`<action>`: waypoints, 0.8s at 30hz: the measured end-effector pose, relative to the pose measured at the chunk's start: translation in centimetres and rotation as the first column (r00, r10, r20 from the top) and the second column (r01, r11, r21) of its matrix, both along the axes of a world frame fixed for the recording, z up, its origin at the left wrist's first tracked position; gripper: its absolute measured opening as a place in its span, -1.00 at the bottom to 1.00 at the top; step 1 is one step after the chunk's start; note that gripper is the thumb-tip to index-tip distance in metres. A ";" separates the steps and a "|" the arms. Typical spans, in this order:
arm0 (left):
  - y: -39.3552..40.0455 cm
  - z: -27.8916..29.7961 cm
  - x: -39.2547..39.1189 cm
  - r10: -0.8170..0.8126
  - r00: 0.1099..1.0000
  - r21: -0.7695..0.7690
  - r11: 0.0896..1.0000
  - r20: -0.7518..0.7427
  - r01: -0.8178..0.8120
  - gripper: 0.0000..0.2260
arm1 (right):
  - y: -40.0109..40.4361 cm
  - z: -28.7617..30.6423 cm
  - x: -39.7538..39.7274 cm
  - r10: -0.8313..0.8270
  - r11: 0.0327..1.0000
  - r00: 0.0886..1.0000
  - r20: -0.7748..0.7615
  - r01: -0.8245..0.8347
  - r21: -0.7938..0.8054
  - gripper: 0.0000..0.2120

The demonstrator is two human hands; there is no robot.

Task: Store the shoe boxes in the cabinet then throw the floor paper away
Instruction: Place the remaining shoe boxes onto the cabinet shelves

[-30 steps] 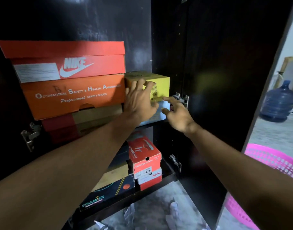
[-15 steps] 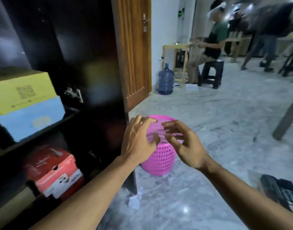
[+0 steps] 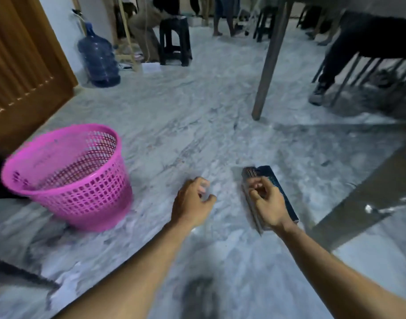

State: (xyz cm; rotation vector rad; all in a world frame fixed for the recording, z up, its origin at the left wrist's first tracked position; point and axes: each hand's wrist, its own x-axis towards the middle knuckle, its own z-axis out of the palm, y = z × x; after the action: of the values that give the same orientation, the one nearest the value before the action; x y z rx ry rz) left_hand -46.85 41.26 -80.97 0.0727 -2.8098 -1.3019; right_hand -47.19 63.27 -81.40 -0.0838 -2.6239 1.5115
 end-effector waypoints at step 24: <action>12.0 -20.8 -2.6 -0.070 0.778 0.511 0.789 0.625 -0.340 -0.44 | 6.7 -19.5 2.8 -0.257 0.949 0.893 0.369 0.306 -0.078 -0.21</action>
State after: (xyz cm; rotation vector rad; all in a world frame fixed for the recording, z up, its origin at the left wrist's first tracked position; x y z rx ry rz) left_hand -49.47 53.25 -101.82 0.8780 -2.5562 -2.4497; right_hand -44.39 69.99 -100.91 -0.7870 -2.6022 1.6940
